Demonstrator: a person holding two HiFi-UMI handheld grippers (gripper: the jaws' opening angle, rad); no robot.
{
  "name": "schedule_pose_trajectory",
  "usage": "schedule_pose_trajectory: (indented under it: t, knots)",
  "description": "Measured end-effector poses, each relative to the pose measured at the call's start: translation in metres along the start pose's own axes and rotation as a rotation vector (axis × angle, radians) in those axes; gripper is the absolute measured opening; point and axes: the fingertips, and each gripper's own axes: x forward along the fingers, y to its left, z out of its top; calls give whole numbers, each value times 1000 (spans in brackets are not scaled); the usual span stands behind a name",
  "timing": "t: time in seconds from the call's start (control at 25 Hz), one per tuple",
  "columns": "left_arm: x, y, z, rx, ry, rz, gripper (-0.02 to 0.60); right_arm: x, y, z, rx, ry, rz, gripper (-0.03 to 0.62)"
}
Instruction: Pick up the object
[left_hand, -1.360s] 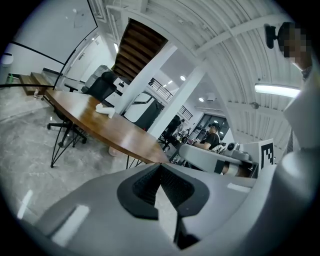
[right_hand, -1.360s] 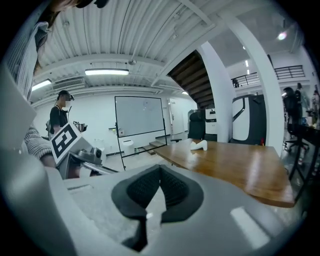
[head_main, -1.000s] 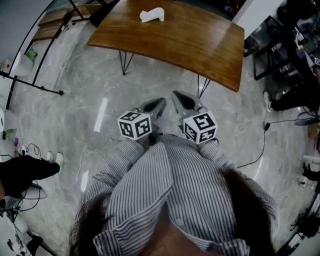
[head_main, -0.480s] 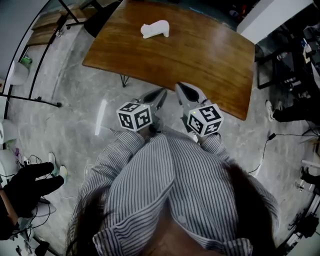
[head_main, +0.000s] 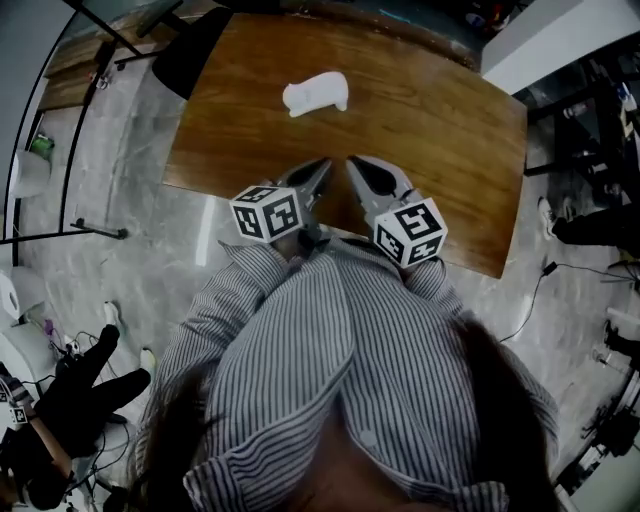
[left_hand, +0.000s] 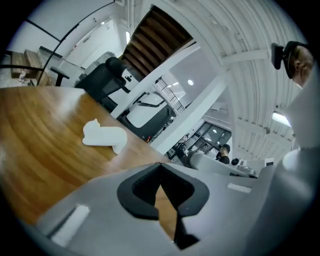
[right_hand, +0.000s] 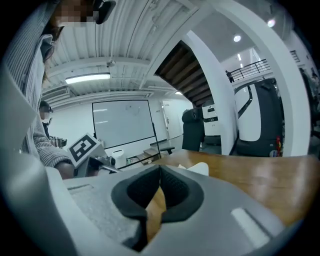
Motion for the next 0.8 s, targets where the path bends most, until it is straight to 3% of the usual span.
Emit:
schedule_pose_trajectory:
  t: [0.12, 0.32, 0.72, 0.8]
  knots:
    - [17, 16, -4, -67, 40, 11, 2, 6, -17, -3, 10, 12, -15, 3]
    - [39, 30, 1, -171, 27, 15, 3, 18, -41, -10, 46, 68, -31, 3]
    - [70, 74, 23, -494, -117, 31, 3, 38, -77, -30, 102, 151, -33, 3]
    - [74, 86, 26, -545, -146, 40, 34, 38, -77, -31, 123, 162, -27, 3]
